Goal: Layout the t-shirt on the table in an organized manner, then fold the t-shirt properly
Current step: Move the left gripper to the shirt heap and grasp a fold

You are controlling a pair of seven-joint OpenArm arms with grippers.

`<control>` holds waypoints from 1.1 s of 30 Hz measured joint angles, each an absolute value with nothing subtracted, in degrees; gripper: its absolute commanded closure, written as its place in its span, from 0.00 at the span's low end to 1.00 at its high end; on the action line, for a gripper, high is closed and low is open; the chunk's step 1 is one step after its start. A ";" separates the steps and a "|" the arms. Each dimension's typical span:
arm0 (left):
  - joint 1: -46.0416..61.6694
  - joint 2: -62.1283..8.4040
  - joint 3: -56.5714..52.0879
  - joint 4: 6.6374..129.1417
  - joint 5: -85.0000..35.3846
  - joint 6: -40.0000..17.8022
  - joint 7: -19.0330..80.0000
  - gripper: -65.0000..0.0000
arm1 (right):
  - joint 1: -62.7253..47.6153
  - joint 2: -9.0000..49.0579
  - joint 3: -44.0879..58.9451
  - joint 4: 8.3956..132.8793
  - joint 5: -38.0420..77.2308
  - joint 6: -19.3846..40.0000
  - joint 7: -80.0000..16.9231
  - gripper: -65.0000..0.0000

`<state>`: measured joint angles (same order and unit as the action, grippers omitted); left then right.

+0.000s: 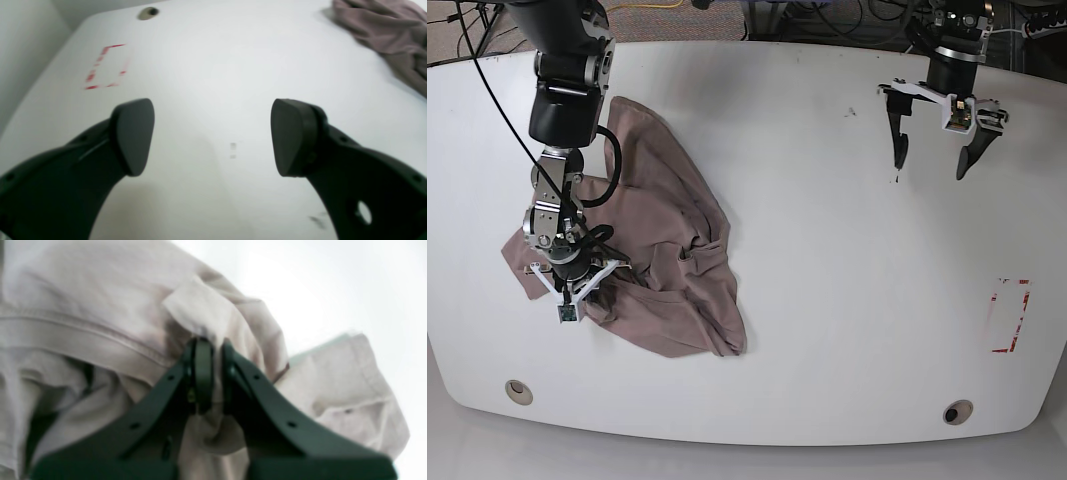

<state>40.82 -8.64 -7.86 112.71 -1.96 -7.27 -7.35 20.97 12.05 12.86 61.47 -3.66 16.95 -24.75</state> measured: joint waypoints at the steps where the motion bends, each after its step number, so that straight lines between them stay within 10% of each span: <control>1: 40.77 -9.15 -6.26 112.71 -1.93 -7.07 -7.31 0.21 | 20.91 12.08 12.86 62.24 -3.66 16.93 -25.52 1.00; 33: 6.07 2.09 22.11 96.36 -2.31 -6.83 32.14 0.21 | 12.47 13.19 12.78 98.59 -3.18 17.02 -39.62 1.00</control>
<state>6.07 2.09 22.11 96.36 -2.31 -6.83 32.14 12.47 13.19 12.78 98.59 -3.18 17.02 -39.62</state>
